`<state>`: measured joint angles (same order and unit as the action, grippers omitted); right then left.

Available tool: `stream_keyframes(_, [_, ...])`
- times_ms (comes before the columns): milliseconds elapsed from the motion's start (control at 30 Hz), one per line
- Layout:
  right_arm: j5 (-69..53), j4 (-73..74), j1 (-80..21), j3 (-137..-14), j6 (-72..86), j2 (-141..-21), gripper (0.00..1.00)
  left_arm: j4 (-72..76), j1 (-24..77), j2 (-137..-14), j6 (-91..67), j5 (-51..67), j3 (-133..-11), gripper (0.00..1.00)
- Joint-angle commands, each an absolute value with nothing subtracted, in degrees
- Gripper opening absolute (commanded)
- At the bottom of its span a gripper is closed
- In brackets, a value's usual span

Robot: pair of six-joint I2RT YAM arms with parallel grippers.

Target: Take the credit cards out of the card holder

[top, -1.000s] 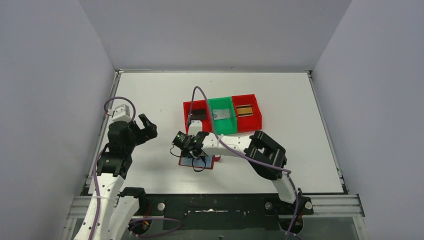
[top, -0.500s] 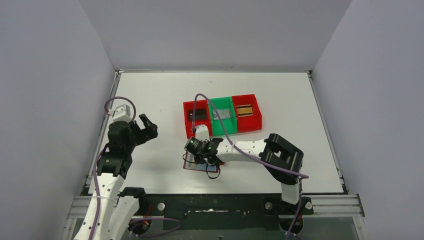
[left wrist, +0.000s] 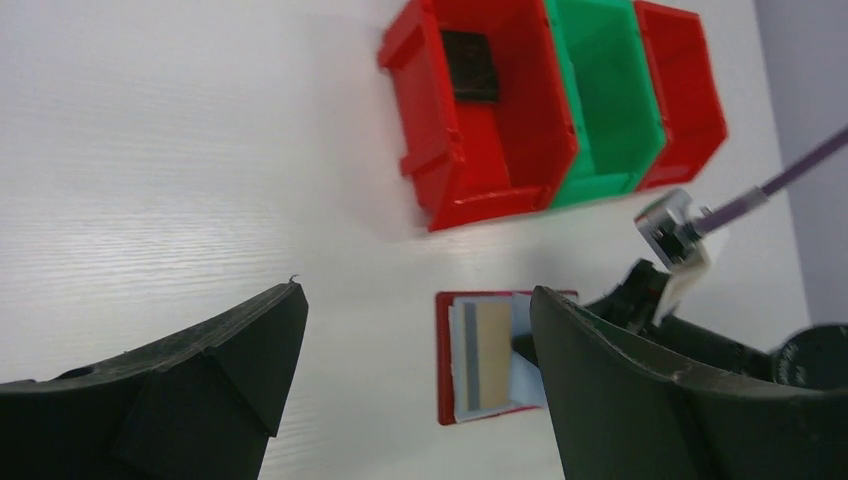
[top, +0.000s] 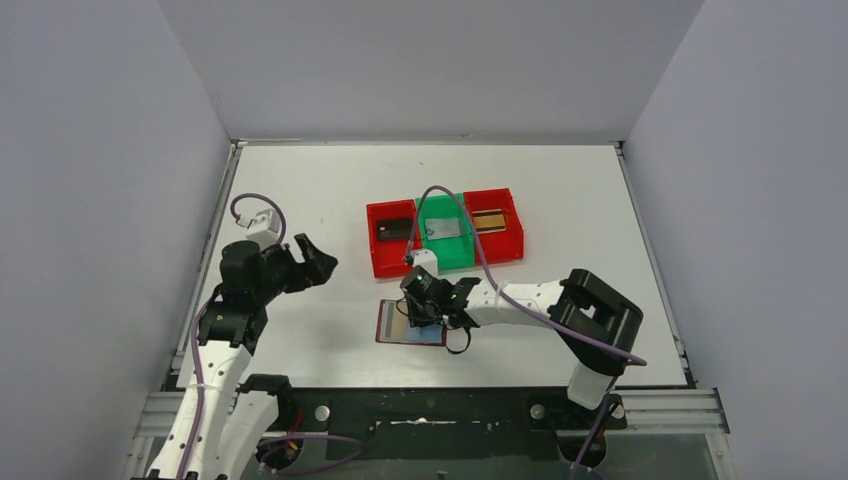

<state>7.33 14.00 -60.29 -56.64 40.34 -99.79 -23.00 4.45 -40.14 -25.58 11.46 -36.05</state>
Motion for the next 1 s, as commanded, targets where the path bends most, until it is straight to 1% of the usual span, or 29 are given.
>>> stream_keyframes(0, [0.6, 2.6, -58.1, -51.4, 43.7, -95.2, 0.22, -14.1, 4.7, -41.3, -29.9, 32.0, -34.0, 0.82])
stream_keyframes(67, [-1.8, -1.8, -56.7, -48.0, 45.6, -93.7, 0.22, -8.4, 6.2, -41.7, -34.0, 36.3, -31.9, 0.8])
stream_keyframes(133, [-4.3, -7.9, -55.6, -44.0, 47.0, -92.3, 0.22, -5.2, 9.8, -42.2, -36.9, 36.6, -30.6, 0.79])
stream_keyframes(333, [-7.3, -20.5, -52.7, -34.0, 50.7, -90.0, 0.22, 0.0, 29.0, -47.7, -40.1, 24.5, -28.4, 0.79])
stream_keyframes(467, [-8.4, -26.3, -51.9, -30.2, 52.6, -89.1, 0.22, 4.1, 37.8, -54.3, -42.2, 17.3, -27.4, 0.79])
stream_keyframes(633, [-9.4, -30.3, -50.9, -27.5, 54.5, -89.6, 0.23, 10.3, 40.7, -62.1, -45.1, 14.9, -26.8, 0.8])
stream_keyframes(833, [-9.2, -34.4, -49.4, -23.2, 57.8, -88.9, 0.23, 10.8, 42.1, -67.9, -48.1, 11.1, -26.7, 0.79])
stream_keyframes(900, [-9.6, -35.7, -48.7, -22.1, 59.1, -88.9, 0.23, 9.5, 42.3, -69.0, -50.3, 8.4, -25.9, 0.69])
stream_keyframes(967, [-9.8, -36.5, -47.9, -21.2, 60.5, -88.9, 0.23, 7.9, 42.2, -70.5, -52.0, 6.8, -25.4, 0.65])
